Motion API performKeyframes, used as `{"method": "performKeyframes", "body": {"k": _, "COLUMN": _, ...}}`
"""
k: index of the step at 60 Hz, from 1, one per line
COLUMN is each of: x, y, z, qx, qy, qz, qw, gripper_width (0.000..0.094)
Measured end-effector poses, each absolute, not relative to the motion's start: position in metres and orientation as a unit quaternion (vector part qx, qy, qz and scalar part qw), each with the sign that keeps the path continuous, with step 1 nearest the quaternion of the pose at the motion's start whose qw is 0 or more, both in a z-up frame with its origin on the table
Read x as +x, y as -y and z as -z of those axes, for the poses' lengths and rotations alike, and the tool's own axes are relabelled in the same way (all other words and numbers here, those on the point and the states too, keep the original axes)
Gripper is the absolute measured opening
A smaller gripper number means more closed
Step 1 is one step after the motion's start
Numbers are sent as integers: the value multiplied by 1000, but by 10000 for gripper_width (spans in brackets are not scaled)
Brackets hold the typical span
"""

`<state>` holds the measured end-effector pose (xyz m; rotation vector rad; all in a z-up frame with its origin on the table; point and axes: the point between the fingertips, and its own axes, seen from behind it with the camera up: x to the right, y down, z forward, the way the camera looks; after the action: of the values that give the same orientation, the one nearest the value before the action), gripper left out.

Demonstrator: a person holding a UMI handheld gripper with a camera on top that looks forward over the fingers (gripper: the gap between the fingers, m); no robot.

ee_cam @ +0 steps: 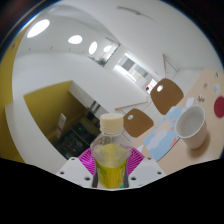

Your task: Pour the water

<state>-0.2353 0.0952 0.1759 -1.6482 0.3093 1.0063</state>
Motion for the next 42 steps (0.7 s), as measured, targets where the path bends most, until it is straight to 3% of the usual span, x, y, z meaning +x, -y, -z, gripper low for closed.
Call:
{"method": "performKeyframes", "body": {"k": 8, "x": -204, "y": -111, "z": -194, "qx": -599, "qy": -294, "qz": -594, "qw": 449, "gripper_width": 363}}
{"method": "performKeyframes", "body": {"k": 16, "x": -184, "y": -129, "z": -175, "qx": -517, "qy": -400, "qz": -682, "qw": 327, "gripper_width": 364}}
{"method": "performKeyframes", "body": {"k": 28, "x": -178, "y": -135, "z": -164, "qx": -505, "qy": -417, "qz": -698, "qw": 291, "gripper_width": 364}}
{"method": "performKeyframes", "body": {"k": 32, "x": -177, "y": -100, "z": -185, "qx": -524, "qy": -375, "qz": -700, "qw": 306, "gripper_width": 367}}
{"method": "performKeyframes", "body": {"k": 34, "x": -174, "y": -105, "z": -200, "qx": -538, "qy": -340, "qz": -693, "qw": 339, "gripper_width": 367}}
{"method": "performKeyframes", "body": {"k": 38, "x": -147, "y": -69, "z": -250, "qx": -563, "qy": -240, "qz": -645, "qw": 457, "gripper_width": 365}}
{"method": "performKeyframes", "body": {"k": 42, "x": -108, "y": -87, "z": -285, "qx": -587, "qy": -152, "qz": -522, "qw": 600, "gripper_width": 368}}
